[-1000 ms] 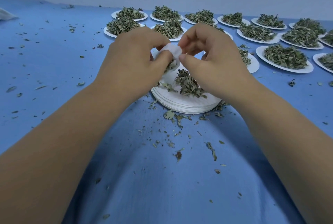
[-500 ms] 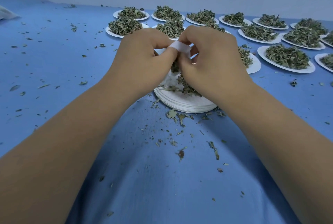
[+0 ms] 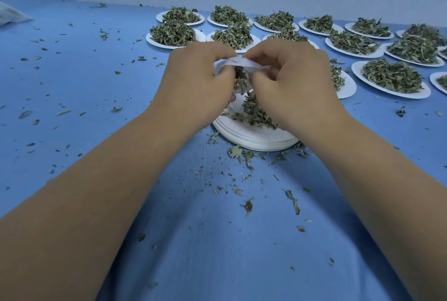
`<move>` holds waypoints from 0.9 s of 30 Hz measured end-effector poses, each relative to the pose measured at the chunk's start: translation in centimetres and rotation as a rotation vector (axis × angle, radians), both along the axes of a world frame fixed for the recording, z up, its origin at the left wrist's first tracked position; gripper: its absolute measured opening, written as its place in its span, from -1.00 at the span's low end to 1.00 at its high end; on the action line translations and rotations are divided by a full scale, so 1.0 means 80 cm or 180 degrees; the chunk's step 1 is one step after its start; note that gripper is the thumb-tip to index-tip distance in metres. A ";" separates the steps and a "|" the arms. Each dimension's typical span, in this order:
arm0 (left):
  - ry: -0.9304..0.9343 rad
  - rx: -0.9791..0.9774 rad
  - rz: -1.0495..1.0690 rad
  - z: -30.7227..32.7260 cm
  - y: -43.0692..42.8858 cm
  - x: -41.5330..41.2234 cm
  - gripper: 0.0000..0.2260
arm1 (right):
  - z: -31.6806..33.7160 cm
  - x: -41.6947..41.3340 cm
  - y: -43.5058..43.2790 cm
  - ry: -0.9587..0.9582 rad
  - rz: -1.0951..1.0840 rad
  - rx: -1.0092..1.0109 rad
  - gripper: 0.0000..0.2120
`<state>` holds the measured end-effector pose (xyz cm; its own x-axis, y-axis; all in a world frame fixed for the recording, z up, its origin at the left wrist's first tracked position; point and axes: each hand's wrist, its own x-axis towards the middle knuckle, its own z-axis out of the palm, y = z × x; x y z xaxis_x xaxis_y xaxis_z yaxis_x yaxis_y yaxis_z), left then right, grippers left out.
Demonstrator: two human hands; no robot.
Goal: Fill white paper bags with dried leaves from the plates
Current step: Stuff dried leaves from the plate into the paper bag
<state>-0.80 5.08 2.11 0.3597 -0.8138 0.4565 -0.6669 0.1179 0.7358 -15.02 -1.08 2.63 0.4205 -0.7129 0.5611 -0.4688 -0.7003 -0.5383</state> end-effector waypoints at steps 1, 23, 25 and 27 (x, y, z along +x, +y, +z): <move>-0.0032 -0.0038 -0.0029 0.000 0.000 0.000 -0.76 | -0.001 0.000 -0.001 -0.0007 -0.0022 0.0016 -0.76; 0.0921 0.0364 -0.0378 0.007 -0.001 0.008 -0.75 | -0.002 -0.009 -0.008 -0.0080 0.0131 0.0520 -0.75; 0.0795 0.0392 -0.0432 0.007 0.001 0.011 -0.69 | -0.002 -0.010 -0.009 -0.0100 0.0115 0.0517 -0.77; 0.0672 0.0351 -0.0437 0.005 0.002 0.012 -0.72 | -0.002 -0.010 -0.008 -0.0087 0.0116 0.0489 -0.80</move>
